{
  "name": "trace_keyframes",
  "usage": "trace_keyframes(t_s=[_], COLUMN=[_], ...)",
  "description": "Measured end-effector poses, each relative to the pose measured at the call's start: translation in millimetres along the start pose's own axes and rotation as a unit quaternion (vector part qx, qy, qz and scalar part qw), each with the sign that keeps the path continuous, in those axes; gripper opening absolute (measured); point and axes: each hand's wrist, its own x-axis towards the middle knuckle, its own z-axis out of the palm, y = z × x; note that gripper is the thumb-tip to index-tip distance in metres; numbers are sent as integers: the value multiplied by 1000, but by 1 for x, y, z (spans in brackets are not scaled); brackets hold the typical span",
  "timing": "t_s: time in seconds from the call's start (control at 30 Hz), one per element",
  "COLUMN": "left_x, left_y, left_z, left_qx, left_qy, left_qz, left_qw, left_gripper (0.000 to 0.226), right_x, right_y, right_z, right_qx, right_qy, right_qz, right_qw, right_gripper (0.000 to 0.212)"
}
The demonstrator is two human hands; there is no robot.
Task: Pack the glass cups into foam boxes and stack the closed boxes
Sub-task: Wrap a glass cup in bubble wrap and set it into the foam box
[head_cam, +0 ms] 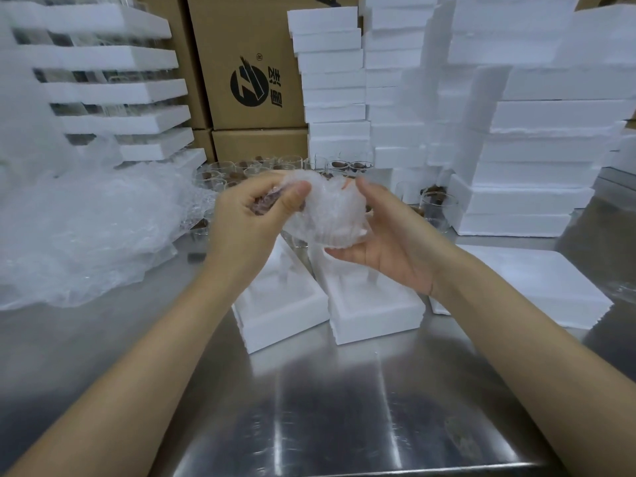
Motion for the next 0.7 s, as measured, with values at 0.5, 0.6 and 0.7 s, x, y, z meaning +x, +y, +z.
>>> trace_keyframes(t_s=[0.5,0.6,0.7], left_x=[-13,-14,-12], left_y=[-10,-9,-10], left_z=[19,22,19], left_qx=[171,141,137], left_qy=[-132,-127,-115], left_qz=[68,-12,-45], left_qw=[974,982,983], left_gripper=[32,28,30], right_x=[0,-1,-3], right_y=[19,21,24], right_z=[5,7,13], right_qx=[-411,-464,-484], right_qy=[187,189,169], right_qz=[-269,-277,-270], right_qw=[851,820,815], right_gripper=[68,63,55])
